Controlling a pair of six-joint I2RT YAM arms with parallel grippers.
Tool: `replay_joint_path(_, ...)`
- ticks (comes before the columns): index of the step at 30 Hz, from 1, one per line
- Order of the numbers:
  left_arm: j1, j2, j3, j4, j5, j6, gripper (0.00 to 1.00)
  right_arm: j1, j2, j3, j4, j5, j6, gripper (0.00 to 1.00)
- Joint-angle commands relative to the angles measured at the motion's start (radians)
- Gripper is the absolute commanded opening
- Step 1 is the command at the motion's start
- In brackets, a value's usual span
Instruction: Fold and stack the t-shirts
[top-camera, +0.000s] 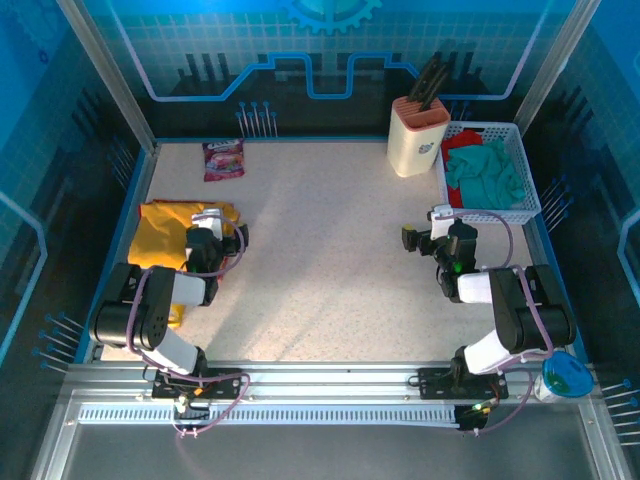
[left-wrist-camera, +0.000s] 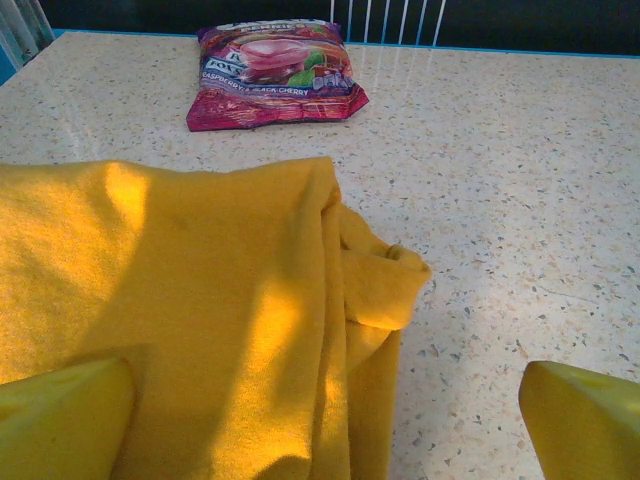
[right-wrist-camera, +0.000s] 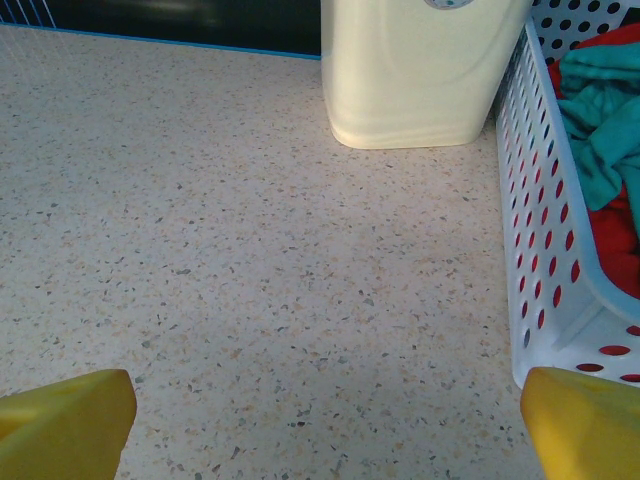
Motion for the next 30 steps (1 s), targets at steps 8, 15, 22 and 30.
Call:
replay_joint_path(8, 0.005, -0.004, 0.016, 0.027, -0.011, -0.022, 0.99, -0.009, 0.006, 0.017, 0.015, -0.005, -0.004, 1.00)
replay_joint_path(15, 0.006, -0.004, 0.016, 0.027, -0.012, -0.023, 0.99, -0.006, 0.008, 0.017, 0.017, 0.005, -0.005, 1.00)
replay_joint_path(22, 0.005, -0.004, 0.016, 0.027, -0.011, -0.022, 0.99, -0.004, 0.007, 0.016, 0.018, 0.008, -0.007, 1.00)
replay_joint_path(30, 0.006, -0.004, 0.016, 0.027, -0.012, -0.022, 0.99, -0.002, 0.008, 0.018, 0.015, 0.019, -0.007, 1.00)
